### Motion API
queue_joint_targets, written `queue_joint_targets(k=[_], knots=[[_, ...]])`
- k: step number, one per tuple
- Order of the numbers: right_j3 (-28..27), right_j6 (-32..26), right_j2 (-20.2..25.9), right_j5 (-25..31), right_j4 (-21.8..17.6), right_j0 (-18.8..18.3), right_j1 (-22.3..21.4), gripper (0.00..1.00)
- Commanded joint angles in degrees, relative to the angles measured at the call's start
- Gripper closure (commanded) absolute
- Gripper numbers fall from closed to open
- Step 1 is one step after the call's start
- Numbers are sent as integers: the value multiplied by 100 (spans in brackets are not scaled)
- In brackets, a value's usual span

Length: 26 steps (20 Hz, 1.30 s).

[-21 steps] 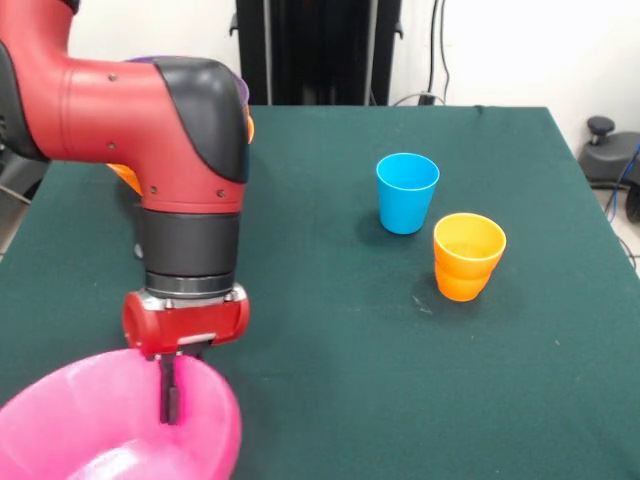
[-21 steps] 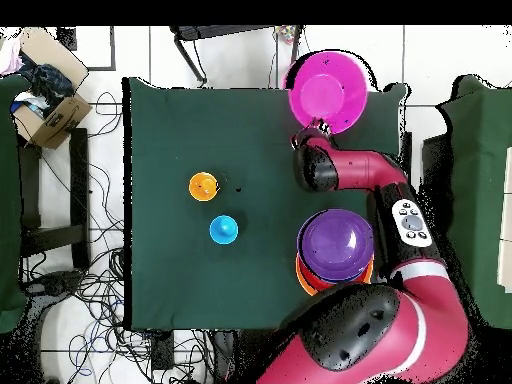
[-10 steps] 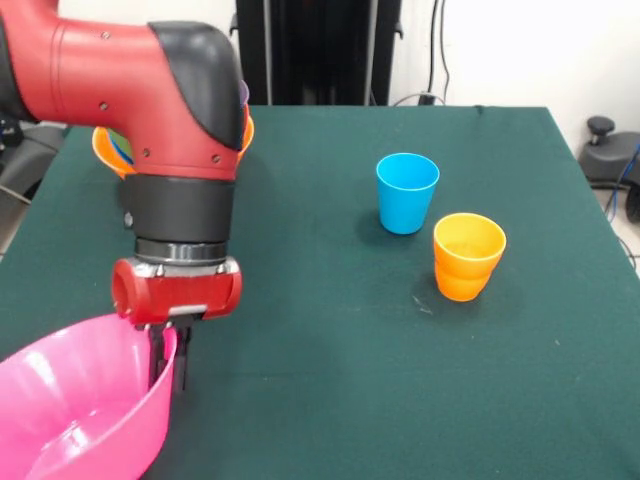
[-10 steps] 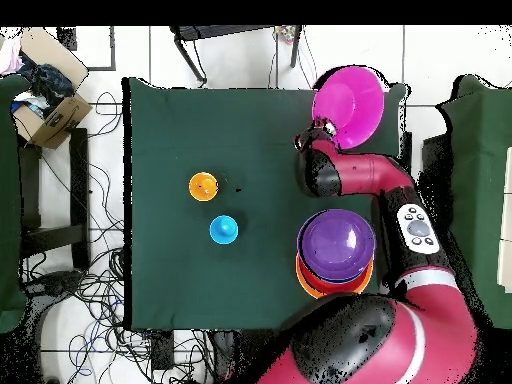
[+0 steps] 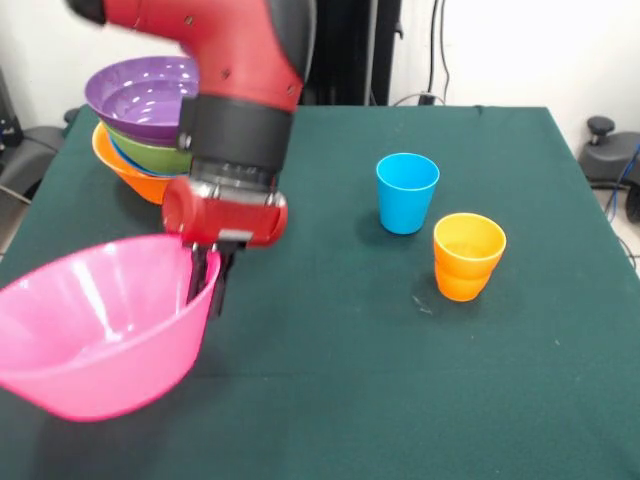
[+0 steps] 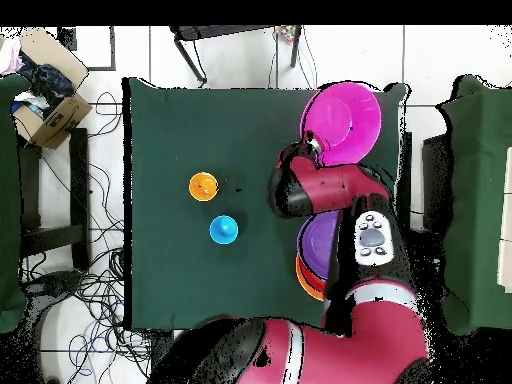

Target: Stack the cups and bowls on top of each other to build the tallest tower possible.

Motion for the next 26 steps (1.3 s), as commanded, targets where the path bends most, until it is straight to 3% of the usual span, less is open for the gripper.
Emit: queue_joint_targets(k=[1,11,16,26], knots=[[286,750,-845,-11,-217,373,-776,100],[948,319,-136,315,-478,-244,-1635,100],[1567,90,331,497,-482,-668,-2247,100],[1844,108,361,578,-631,-658,-2394,100]])
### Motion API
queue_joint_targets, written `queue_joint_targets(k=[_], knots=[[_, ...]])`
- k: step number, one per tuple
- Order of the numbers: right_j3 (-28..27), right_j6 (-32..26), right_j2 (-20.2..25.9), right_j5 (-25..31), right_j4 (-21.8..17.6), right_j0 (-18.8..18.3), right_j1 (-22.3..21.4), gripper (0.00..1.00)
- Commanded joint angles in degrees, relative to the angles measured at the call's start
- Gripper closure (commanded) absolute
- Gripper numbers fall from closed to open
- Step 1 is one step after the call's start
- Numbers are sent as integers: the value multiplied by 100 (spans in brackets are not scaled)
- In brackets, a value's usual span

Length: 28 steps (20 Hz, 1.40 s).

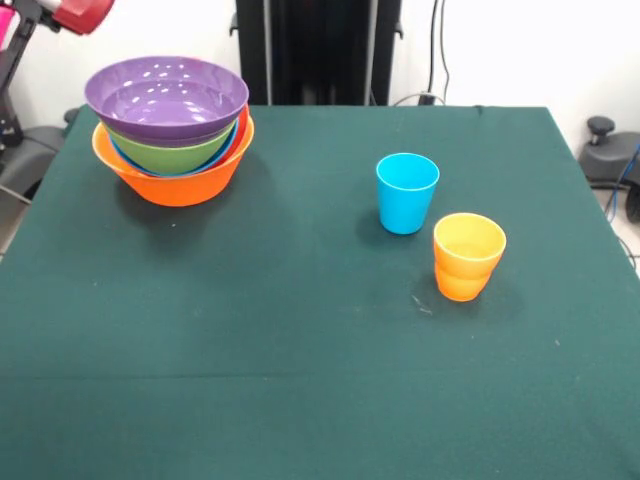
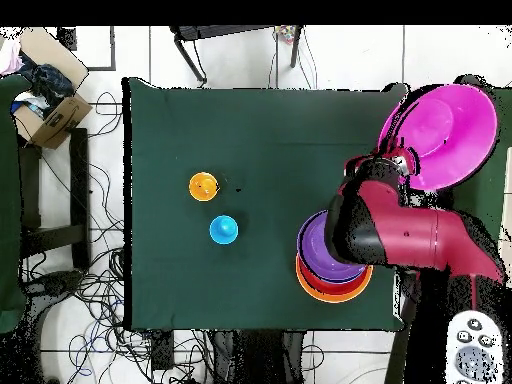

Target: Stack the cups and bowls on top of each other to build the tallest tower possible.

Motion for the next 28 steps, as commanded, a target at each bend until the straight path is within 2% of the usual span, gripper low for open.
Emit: queue_joint_targets(k=[1,7,11,24,28], knots=[[692,-65,655,560,-423,153,-173,100],[895,232,795,895,36,200,-204,100],[1073,431,830,886,184,239,-313,100],[1129,704,367,736,283,732,-322,100],[1228,750,397,599,297,699,-343,100]])
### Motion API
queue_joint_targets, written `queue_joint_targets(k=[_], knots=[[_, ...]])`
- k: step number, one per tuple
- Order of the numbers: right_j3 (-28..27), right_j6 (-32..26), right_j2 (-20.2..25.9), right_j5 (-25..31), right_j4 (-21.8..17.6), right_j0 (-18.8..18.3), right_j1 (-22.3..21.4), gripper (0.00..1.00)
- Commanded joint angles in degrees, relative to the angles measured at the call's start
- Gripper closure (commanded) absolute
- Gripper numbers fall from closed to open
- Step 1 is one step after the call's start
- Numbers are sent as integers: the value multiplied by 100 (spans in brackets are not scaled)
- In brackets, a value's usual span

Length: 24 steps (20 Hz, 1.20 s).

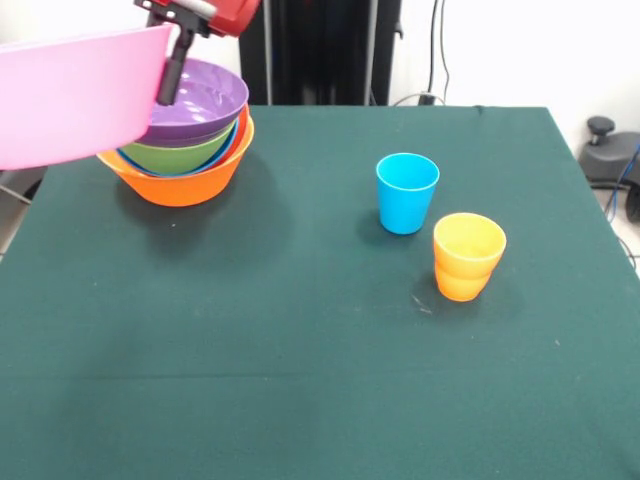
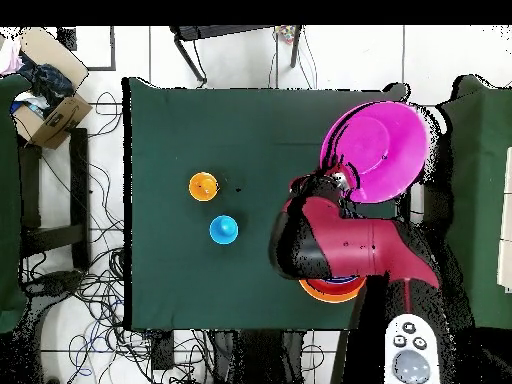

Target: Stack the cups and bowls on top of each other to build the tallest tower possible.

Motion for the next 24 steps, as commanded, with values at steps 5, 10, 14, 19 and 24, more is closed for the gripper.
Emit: queue_joint_targets(k=[5,10,14,19,24], knots=[[587,709,416,328,144,-23,-157,100],[699,715,277,309,82,60,-185,100],[809,665,241,352,42,49,-236,100],[952,845,-100,469,92,380,-145,100],[1258,957,-227,443,175,520,-300,100]])
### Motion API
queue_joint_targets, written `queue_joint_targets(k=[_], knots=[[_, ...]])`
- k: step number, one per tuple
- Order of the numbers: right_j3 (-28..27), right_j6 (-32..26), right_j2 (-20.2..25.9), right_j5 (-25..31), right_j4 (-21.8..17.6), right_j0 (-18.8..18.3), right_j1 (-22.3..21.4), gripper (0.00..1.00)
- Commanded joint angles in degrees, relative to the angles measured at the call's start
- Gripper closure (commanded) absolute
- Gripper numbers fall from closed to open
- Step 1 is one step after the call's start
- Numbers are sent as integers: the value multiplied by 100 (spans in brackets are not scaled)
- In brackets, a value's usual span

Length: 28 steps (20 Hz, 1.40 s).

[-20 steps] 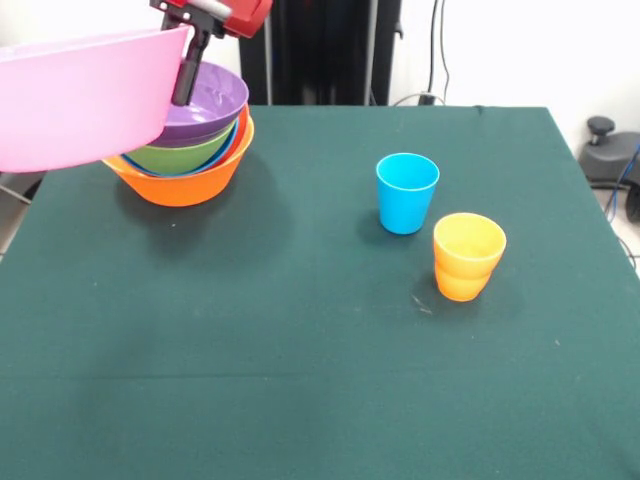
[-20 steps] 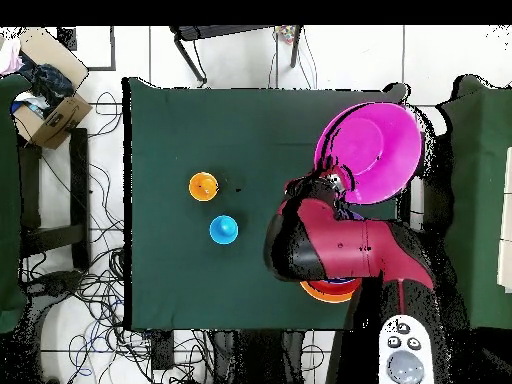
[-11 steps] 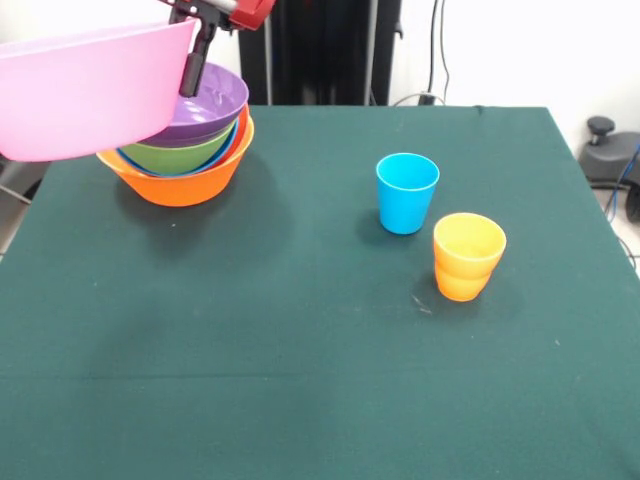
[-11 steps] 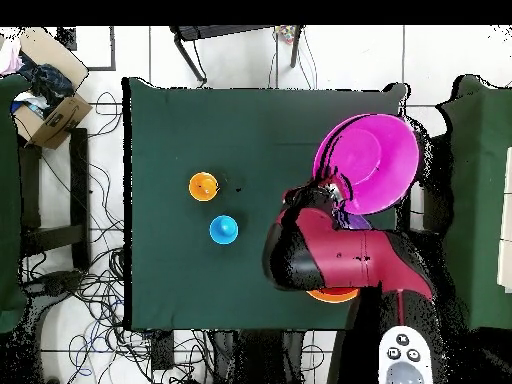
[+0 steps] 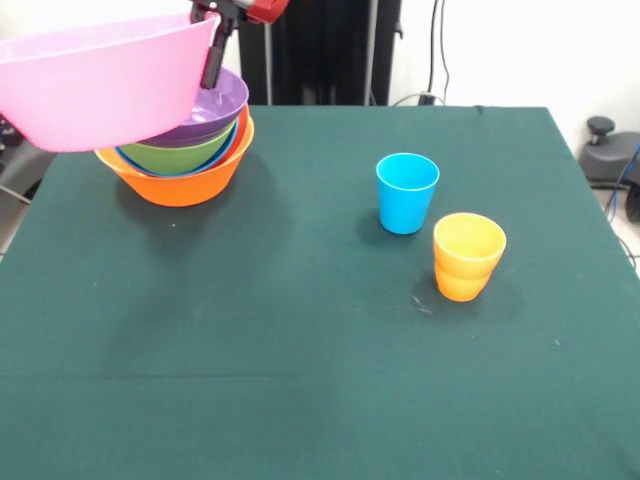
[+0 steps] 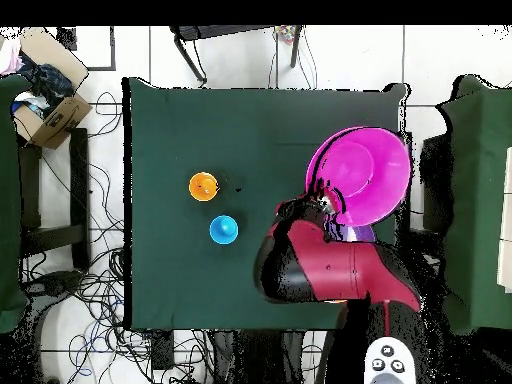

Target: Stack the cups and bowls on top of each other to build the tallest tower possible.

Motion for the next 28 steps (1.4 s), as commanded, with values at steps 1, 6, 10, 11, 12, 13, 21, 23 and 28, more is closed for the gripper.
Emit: queue_joint_targets(k=[1,6,10,11,12,13,21,23,28], knots=[[635,939,-4,455,160,292,-74,100],[805,1038,-107,265,178,389,-33,100],[1017,1165,-294,58,160,459,-39,100],[1068,1187,-311,-9,151,453,-39,100],[1129,1184,-293,-58,133,407,-60,100],[1176,1155,-264,-88,98,350,-86,100],[1252,1045,-303,-302,-86,65,-137,100],[1229,1077,-416,-371,-77,152,-44,100],[1126,1240,-788,-628,60,529,271,100]])
